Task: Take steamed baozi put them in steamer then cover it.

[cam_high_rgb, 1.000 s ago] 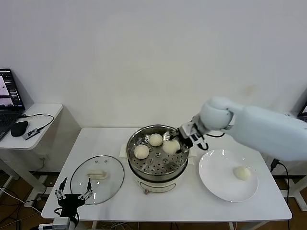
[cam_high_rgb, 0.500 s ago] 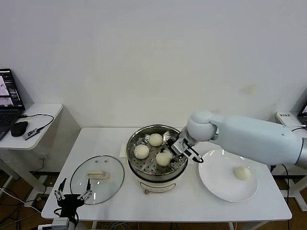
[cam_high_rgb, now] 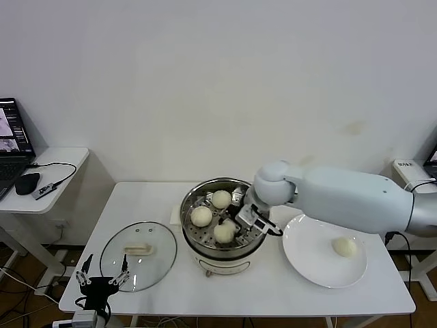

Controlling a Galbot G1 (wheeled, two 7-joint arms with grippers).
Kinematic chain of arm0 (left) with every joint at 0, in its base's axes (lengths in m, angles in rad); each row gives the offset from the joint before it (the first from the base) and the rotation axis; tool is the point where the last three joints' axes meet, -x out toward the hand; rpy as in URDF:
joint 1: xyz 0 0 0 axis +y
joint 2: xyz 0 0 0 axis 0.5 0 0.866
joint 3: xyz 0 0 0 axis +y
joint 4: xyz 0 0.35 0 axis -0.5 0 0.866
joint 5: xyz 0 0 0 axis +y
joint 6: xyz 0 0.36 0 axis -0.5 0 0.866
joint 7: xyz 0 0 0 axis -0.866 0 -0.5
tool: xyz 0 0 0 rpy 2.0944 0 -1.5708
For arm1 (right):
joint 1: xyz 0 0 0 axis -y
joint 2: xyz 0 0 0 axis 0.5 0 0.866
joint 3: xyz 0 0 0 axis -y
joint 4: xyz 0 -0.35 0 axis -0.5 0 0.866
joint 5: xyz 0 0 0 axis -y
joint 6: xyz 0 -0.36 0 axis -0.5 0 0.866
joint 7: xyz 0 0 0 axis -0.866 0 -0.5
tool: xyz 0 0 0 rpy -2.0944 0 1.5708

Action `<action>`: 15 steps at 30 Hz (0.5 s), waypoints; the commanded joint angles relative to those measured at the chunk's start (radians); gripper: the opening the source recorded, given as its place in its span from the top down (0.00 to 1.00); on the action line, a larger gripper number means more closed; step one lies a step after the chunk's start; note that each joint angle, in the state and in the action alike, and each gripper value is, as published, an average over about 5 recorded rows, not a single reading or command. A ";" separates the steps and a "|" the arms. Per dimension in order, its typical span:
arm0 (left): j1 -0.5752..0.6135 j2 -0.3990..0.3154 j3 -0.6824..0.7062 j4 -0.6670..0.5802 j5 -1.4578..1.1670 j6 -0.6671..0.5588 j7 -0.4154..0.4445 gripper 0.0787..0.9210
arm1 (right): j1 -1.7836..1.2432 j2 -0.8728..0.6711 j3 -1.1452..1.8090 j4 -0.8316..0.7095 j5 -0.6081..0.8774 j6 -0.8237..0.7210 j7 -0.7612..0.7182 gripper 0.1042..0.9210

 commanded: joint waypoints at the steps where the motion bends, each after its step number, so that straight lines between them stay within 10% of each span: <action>1: -0.002 -0.002 0.001 0.004 0.000 0.000 0.000 0.12 | -0.003 0.023 -0.009 -0.003 -0.013 0.022 0.008 0.43; 15: -0.014 0.013 0.007 0.011 -0.005 0.001 0.001 0.12 | 0.005 -0.053 0.062 0.002 0.021 0.014 0.032 0.13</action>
